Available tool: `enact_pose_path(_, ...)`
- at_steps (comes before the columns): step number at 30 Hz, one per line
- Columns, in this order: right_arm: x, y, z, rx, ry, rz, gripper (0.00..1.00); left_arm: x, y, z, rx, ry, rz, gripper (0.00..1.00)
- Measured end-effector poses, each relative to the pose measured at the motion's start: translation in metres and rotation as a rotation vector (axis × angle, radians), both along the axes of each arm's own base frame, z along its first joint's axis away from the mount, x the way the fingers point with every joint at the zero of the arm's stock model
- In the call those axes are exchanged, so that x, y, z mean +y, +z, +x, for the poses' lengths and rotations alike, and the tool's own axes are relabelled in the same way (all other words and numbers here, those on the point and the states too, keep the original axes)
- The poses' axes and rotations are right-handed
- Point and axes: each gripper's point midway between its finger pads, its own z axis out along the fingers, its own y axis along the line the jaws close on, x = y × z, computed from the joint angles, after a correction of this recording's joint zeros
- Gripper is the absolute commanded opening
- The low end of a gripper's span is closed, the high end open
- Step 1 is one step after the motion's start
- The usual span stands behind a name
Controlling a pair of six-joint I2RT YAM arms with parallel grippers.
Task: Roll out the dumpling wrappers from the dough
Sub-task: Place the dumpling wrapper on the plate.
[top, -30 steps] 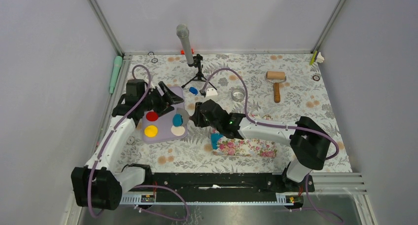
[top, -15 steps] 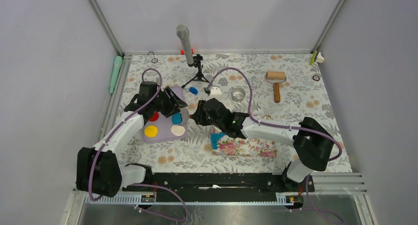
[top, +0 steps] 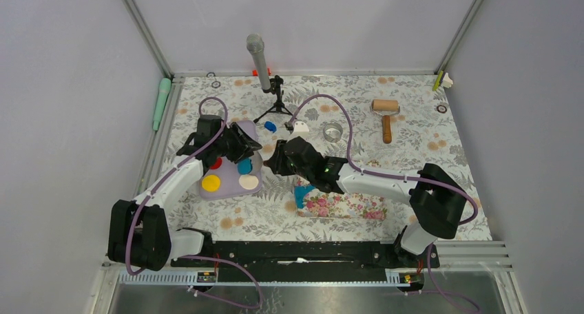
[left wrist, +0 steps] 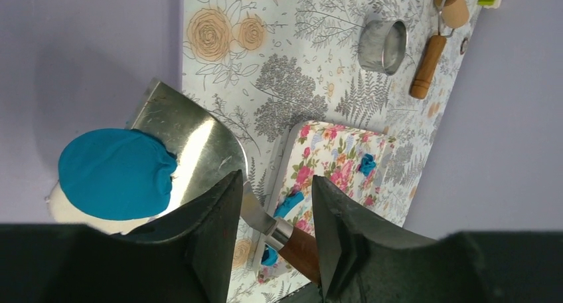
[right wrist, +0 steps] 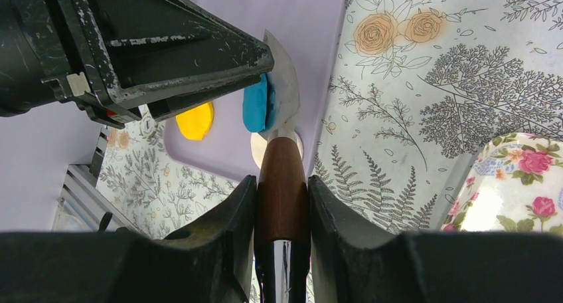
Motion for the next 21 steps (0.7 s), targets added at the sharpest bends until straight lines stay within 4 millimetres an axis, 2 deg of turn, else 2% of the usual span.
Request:
enact_pose_path(5,0.0,0.0,0.0,0.001,0.0,0.004,0.0,-0.005,0.002,0.004,-0.019,-0.004,-0.037,0.44)
enact_pose_path(21,-0.001,0.002,-0.001,-0.004,-0.002,0.011,0.0,0.002,-0.031,0.005,0.033,0.007,0.025,0.45)
